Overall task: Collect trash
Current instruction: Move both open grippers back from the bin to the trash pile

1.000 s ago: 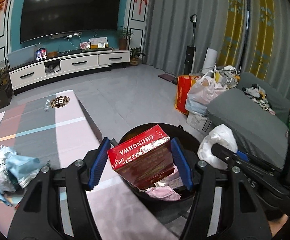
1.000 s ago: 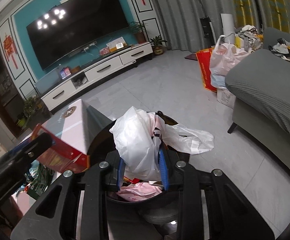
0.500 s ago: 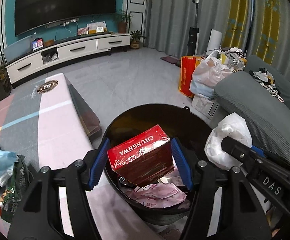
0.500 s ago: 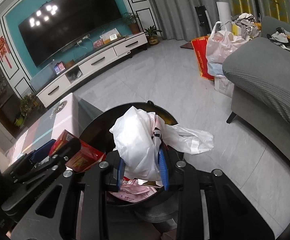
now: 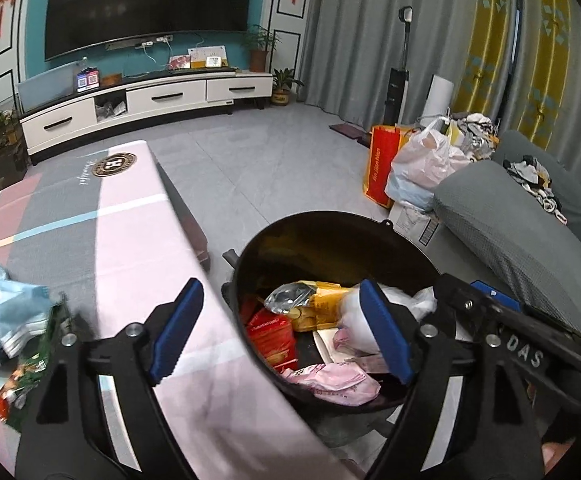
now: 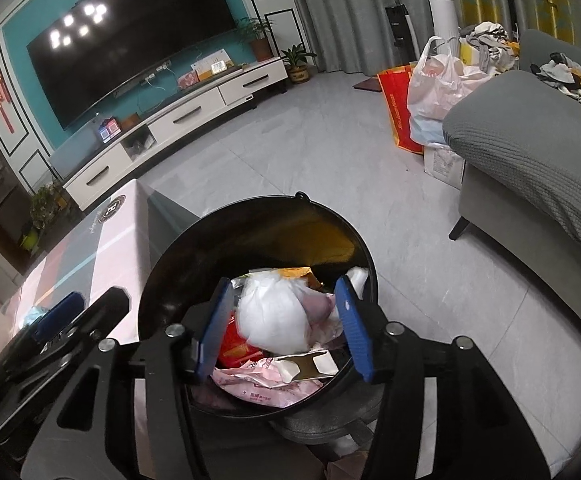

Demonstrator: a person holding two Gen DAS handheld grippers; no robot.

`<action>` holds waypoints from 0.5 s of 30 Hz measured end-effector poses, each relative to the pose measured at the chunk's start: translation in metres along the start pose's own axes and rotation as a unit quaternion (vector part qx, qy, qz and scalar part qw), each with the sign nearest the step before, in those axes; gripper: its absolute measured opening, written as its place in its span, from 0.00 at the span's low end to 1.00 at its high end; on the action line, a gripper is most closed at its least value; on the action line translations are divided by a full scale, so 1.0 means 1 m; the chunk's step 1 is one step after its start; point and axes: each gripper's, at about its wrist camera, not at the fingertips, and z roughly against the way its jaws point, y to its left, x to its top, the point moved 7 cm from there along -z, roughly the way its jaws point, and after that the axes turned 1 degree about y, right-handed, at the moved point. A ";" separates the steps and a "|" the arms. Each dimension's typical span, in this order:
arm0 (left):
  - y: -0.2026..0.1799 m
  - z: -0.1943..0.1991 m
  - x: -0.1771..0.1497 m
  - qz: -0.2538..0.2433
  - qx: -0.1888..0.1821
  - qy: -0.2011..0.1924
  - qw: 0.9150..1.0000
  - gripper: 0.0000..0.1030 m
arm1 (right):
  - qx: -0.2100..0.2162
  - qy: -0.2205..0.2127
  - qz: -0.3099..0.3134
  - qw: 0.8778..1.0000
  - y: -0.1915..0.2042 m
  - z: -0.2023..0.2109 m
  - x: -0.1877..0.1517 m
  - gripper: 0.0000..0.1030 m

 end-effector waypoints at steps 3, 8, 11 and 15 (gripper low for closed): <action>0.008 0.016 -0.006 0.004 0.007 -0.005 1.000 0.86 | 0.003 -0.006 0.009 1.000 0.008 0.005 0.000 0.57; 0.027 0.050 -0.026 0.021 0.000 -0.008 1.000 0.97 | 0.010 -0.018 0.025 0.999 0.026 0.015 0.000 0.66; 0.043 0.067 -0.039 0.030 -0.004 -0.001 1.000 0.97 | 0.021 -0.025 0.034 0.999 0.041 0.023 -0.001 0.72; 0.083 0.086 -0.055 0.065 -0.004 0.013 0.998 0.97 | 0.035 -0.038 0.057 0.997 0.066 0.034 -0.006 0.81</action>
